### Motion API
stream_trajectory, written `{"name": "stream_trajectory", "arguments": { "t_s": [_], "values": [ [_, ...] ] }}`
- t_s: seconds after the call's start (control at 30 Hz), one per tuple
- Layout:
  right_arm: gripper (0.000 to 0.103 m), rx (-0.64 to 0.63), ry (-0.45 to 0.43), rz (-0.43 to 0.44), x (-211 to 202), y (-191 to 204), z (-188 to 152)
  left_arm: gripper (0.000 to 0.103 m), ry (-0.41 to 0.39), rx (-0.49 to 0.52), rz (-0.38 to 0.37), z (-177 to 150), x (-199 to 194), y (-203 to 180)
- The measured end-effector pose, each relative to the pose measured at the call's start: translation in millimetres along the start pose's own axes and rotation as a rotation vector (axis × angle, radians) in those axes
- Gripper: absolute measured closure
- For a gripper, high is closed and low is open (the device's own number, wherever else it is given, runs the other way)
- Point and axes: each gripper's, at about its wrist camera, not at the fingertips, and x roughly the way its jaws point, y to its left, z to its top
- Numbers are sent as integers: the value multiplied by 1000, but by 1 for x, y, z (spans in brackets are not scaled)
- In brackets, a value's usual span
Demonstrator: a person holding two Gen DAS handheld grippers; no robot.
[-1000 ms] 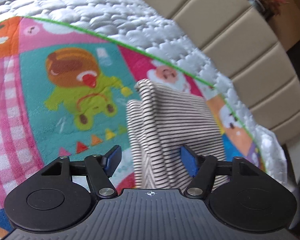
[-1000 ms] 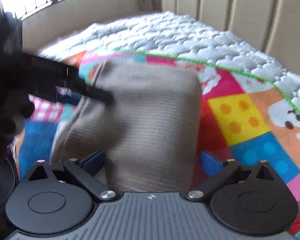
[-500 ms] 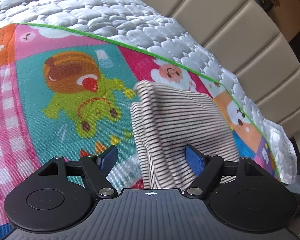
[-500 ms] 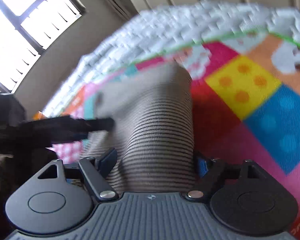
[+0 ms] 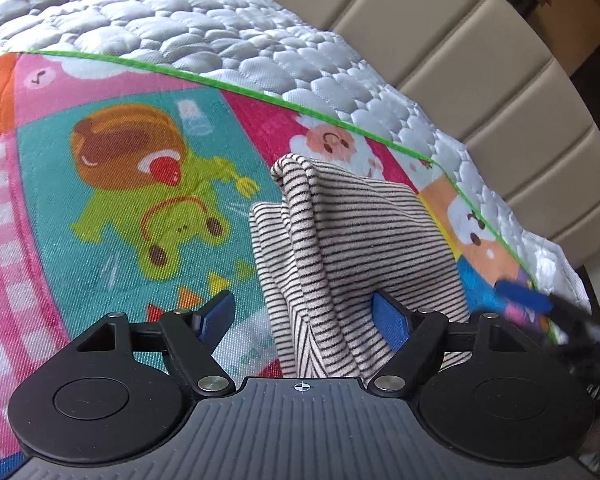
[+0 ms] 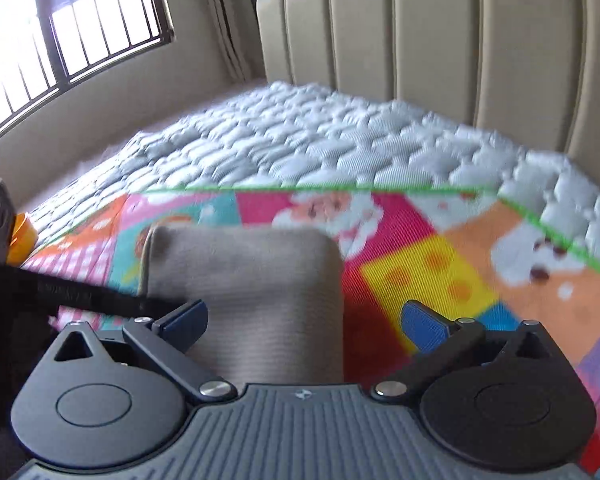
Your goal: Fold clothes
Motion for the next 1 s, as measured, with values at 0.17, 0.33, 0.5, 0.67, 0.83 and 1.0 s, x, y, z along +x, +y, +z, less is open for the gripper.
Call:
{"name": "stream_trajectory", "arguments": {
  "t_s": [0.17, 0.33, 0.5, 0.67, 0.83, 1.0],
  "values": [
    [0, -21, 125, -109, 63, -1, 21, 20, 1, -2, -3, 2, 0, 3],
    [0, -10, 194, -94, 92, -2, 13, 17, 0, -8, 12, 5, 5, 8],
    [0, 100, 211, 15, 68, -17, 12, 15, 3, -10, -1, 6, 7, 9],
    [0, 160, 260, 163, 27, -18, -5, 14, -2, -13, -8, 6, 7, 10],
    [0, -82, 285, 71, 18, 33, -47, 14, -10, -11, -12, 7, 8, 9],
    [0, -260, 218, -32, 24, 62, -67, 14, -25, -4, 10, 5, 2, 5]
  ]
}}
